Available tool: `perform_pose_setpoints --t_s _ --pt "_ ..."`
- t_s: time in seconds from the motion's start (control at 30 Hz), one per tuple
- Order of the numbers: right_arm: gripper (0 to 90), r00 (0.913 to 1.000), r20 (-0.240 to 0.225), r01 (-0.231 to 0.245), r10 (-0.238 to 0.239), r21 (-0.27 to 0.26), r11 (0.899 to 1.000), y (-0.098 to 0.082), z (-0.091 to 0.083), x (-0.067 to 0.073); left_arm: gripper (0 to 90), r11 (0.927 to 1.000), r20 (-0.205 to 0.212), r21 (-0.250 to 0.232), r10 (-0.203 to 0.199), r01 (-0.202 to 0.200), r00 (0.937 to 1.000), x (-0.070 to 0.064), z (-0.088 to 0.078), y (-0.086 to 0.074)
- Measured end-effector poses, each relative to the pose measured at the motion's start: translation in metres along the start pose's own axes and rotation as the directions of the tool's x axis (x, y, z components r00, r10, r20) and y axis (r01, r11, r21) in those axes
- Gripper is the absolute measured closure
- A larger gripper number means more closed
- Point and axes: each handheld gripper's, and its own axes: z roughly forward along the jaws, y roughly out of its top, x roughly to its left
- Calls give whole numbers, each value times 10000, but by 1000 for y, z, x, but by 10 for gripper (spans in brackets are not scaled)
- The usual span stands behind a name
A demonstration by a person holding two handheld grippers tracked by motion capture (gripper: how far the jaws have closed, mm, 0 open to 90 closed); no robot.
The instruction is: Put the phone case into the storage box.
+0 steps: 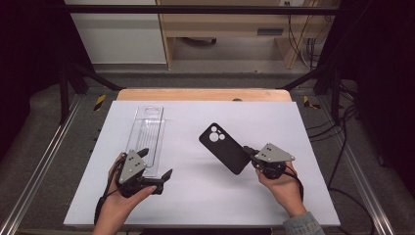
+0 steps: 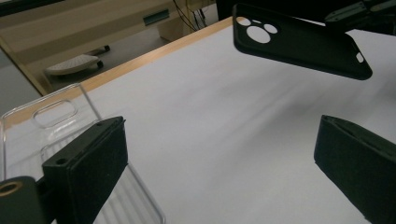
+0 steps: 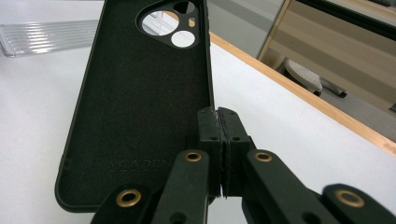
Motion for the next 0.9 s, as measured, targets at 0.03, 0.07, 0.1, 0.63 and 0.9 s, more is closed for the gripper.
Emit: perform_pose_setpoints --t_s 0.03,0.07,0.1,0.63,0.9 --pt "894 10000 5 34 -34 -16 10000 1 0 0 26 9999 29 95 90 -90 10000 -1 2 4" --pt "894 10000 12 69 -69 -19 10000 1 0 1 26 9996 77 176 200 -201 9998 -2 4 7" --pt "894 9999 17 115 -115 -34 9999 2 0 1 26 9995 189 226 238 -242 9995 -3 6 11" --pt "896 9992 82 401 -400 -35 9992 3 1 6 36 9981 524 487 349 -374 9980 -23 37 37" --pt "897 9988 96 472 -471 -106 9988 5 0 9 42 9977 600 602 281 -317 9978 -32 52 39"
